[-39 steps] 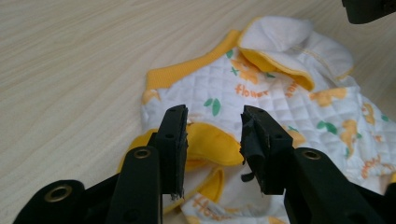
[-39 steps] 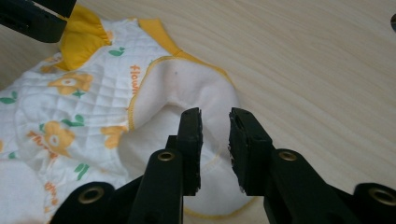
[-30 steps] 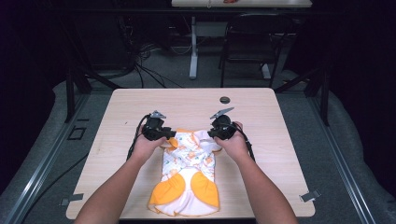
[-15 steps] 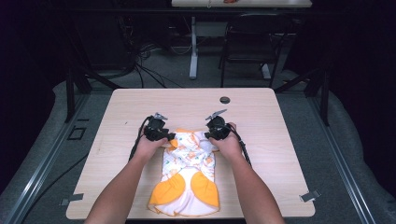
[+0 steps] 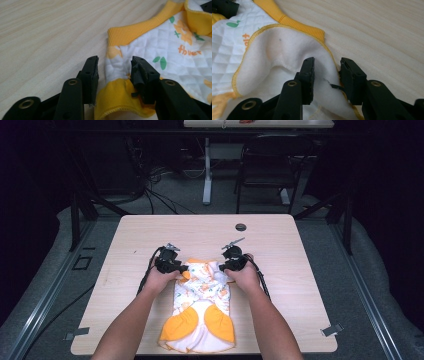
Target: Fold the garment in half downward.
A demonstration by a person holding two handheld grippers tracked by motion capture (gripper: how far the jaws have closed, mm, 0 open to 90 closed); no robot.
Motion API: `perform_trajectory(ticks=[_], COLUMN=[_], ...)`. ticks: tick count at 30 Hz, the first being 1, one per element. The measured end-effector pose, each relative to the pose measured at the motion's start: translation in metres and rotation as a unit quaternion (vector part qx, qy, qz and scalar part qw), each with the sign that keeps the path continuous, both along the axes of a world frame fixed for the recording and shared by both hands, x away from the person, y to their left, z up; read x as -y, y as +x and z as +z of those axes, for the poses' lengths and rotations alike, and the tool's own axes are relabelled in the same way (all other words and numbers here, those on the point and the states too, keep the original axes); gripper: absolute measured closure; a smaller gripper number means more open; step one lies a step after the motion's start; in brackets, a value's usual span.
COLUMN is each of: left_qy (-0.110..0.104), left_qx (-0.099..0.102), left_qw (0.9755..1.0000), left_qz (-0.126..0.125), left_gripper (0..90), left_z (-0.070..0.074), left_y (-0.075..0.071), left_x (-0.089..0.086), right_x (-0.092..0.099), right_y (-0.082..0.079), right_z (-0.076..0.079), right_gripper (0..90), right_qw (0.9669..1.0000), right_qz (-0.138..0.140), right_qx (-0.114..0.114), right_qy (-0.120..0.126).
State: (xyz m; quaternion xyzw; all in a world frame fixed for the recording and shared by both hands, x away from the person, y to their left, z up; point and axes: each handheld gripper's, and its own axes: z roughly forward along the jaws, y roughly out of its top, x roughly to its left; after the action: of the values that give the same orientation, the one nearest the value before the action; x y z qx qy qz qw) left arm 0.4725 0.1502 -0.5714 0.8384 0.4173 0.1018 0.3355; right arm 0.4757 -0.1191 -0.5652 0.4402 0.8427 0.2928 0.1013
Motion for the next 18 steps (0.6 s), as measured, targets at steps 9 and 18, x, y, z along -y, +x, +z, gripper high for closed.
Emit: perform_trajectory(ticks=[9,18], left_qy=[-0.023,-0.015], left_qx=[-0.012,-0.019], left_qw=[0.9996,0.9997], left_qz=[-0.005,-0.006], left_gripper=[79.1,83.8], left_z=[-0.0008,0.0023], left_y=[-0.0034,-0.0053], left_x=[0.0005,0.0008], right_x=[-0.0008,-0.0047], right_y=[-0.0025,-0.0068], right_z=[-0.0006,0.0036], right_gripper=[83.3,87.2], right_qw=[0.9995,0.9993], right_qz=[0.016,0.037], right_qx=[-0.014,-0.004], right_qy=[0.021,-0.006])
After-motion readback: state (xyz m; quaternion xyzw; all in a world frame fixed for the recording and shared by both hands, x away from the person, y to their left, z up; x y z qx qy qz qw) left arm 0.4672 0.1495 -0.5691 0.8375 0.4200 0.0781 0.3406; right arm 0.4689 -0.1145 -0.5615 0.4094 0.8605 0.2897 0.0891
